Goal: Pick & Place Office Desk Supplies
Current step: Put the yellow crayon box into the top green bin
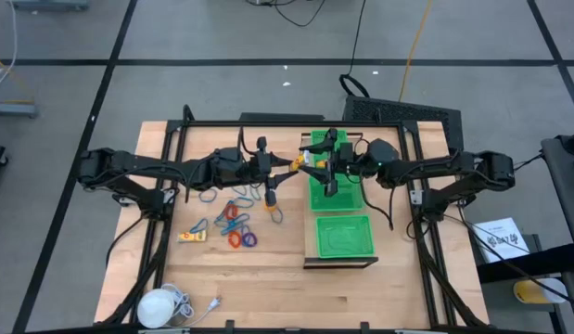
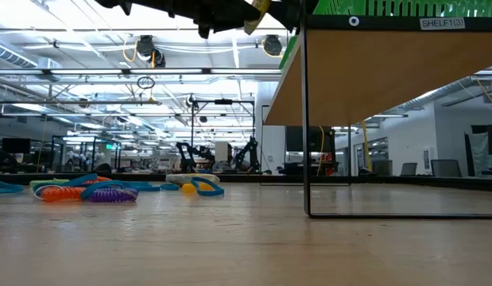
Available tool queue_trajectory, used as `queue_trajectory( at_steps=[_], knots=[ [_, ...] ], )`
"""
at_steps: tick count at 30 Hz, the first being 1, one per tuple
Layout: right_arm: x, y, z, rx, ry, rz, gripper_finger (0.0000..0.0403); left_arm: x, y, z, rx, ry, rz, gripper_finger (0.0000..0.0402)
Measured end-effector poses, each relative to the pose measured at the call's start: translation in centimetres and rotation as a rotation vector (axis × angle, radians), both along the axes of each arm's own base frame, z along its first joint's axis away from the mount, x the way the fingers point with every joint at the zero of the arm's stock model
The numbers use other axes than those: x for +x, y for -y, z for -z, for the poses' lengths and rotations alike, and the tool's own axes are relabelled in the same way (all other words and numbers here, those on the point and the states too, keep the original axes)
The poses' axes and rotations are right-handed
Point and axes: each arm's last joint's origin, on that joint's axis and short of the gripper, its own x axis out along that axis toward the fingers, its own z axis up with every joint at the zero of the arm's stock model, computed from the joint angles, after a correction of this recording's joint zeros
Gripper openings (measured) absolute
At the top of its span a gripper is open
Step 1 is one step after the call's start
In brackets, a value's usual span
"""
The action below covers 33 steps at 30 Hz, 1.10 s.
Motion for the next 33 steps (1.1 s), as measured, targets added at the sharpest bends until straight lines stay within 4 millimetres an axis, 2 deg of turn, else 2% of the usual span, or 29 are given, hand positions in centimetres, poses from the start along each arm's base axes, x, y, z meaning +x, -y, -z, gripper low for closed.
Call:
queue_trajectory(
  at_steps=[7,11,15,20,23,28,33],
  knots=[
    [0.0,0.0,0.1,-0.01,-0.004,0.002,0.0145,0.0,0.0,0.0,-0.003,0.002,-0.004,0.012],
    [0.0,0.0,0.0,-0.012,0.001,0.002,0.0119,0.0,0.0,0.0,-0.003,0.002,-0.004,0.012],
    [0.0,0.0,0.0,-0.012,0.001,0.002,0.0109,0.0,0.0,0.0,-0.004,0.003,-0.004,0.012],
    [0.0,0.0,0.0,-0.012,0.001,0.003,0.0116,0.0,0.0,0.0,-0.053,0.01,-0.019,0.0129],
    [0.0,0.0,0.0,-0.015,0.0,0.007,0.0115,-0.1,0.0,0.2,-0.096,0.001,-0.048,0.0164],
    [0.0,0.1,0.0,-0.066,0.004,0.026,0.0106,-0.1,0.2,0.3,-0.098,-0.008,-0.102,0.0252],
    [-0.7,0.6,-0.6,-0.057,-0.012,0.053,0.0101,-0.9,0.4,-0.9,-0.095,0.029,-0.097,0.0317]
  ],
)
